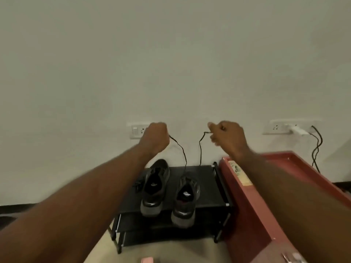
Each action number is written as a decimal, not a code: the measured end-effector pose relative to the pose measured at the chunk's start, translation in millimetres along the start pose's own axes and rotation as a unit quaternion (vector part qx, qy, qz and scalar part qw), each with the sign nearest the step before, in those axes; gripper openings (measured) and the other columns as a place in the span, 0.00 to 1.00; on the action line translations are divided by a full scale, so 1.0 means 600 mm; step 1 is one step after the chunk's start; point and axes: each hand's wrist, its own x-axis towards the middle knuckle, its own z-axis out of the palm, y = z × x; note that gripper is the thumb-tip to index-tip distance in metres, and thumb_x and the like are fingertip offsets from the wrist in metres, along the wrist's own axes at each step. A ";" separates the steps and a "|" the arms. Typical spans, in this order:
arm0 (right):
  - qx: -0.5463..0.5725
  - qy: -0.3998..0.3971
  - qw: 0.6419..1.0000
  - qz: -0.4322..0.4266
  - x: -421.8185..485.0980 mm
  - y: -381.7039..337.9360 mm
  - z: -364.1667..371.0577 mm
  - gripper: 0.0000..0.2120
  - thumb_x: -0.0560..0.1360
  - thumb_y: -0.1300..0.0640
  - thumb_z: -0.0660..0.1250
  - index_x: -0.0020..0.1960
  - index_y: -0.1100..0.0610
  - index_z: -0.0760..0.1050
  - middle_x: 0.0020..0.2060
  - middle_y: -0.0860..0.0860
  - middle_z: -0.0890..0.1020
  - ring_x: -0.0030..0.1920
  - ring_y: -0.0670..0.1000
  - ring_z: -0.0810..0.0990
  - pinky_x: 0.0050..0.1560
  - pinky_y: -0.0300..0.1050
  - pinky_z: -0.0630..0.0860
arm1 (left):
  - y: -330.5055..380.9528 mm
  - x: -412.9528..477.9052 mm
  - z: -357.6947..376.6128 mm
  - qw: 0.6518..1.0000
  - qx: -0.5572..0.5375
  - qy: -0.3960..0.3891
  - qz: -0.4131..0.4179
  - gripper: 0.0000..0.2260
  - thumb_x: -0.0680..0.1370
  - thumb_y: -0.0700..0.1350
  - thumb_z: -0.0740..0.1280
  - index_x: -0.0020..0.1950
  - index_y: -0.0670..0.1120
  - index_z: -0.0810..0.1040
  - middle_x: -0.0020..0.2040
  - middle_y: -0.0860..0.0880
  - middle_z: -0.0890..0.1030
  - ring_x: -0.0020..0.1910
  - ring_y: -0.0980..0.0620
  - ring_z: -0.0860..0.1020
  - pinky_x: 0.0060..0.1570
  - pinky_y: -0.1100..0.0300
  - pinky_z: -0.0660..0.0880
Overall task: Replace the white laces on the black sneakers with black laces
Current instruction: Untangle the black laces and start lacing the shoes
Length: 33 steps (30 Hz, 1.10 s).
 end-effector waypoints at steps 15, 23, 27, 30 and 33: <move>-0.090 -0.163 0.961 0.204 -0.134 0.269 0.232 0.22 0.77 0.48 0.71 0.30 0.54 0.66 0.27 0.49 0.71 0.31 0.49 0.72 0.33 0.43 0.66 | -0.074 -0.133 0.327 0.941 -0.038 -0.279 -0.190 0.17 0.78 0.55 0.68 0.48 0.39 0.78 0.45 0.42 0.80 0.48 0.43 0.81 0.43 0.56 0.75; -0.137 -0.154 0.959 0.192 -0.131 0.277 0.233 0.07 0.76 0.58 0.68 0.42 0.56 0.71 0.41 0.54 0.78 0.45 0.56 0.79 0.42 0.43 0.70 | -0.070 -0.148 0.334 0.926 -0.117 -0.251 -0.256 0.07 0.74 0.42 0.68 0.46 0.38 0.80 0.42 0.41 0.82 0.41 0.43 0.82 0.45 0.50 0.82; -0.113 -0.152 0.972 0.141 -0.179 0.286 0.222 0.09 0.76 0.59 0.67 0.41 0.56 0.69 0.44 0.56 0.78 0.44 0.56 0.78 0.42 0.46 0.71 | -0.071 -0.202 0.324 0.934 -0.123 -0.218 -0.256 0.09 0.75 0.42 0.68 0.39 0.36 0.79 0.35 0.43 0.80 0.36 0.46 0.79 0.33 0.61 0.73; -0.096 -0.166 0.974 0.120 -0.205 0.290 0.221 0.06 0.78 0.58 0.67 0.44 0.55 0.71 0.45 0.53 0.76 0.44 0.51 0.76 0.44 0.42 0.69 | -0.080 -0.230 0.318 0.937 -0.117 -0.205 -0.256 0.11 0.74 0.41 0.68 0.33 0.38 0.77 0.31 0.45 0.76 0.34 0.47 0.77 0.28 0.63 0.66; -0.080 -0.170 0.974 0.125 -0.204 0.290 0.224 0.05 0.78 0.57 0.68 0.51 0.57 0.77 0.46 0.50 0.75 0.45 0.48 0.75 0.41 0.36 0.68 | -0.083 -0.236 0.317 0.939 -0.109 -0.210 -0.250 0.13 0.74 0.41 0.68 0.30 0.40 0.74 0.29 0.46 0.75 0.35 0.45 0.77 0.28 0.62 0.67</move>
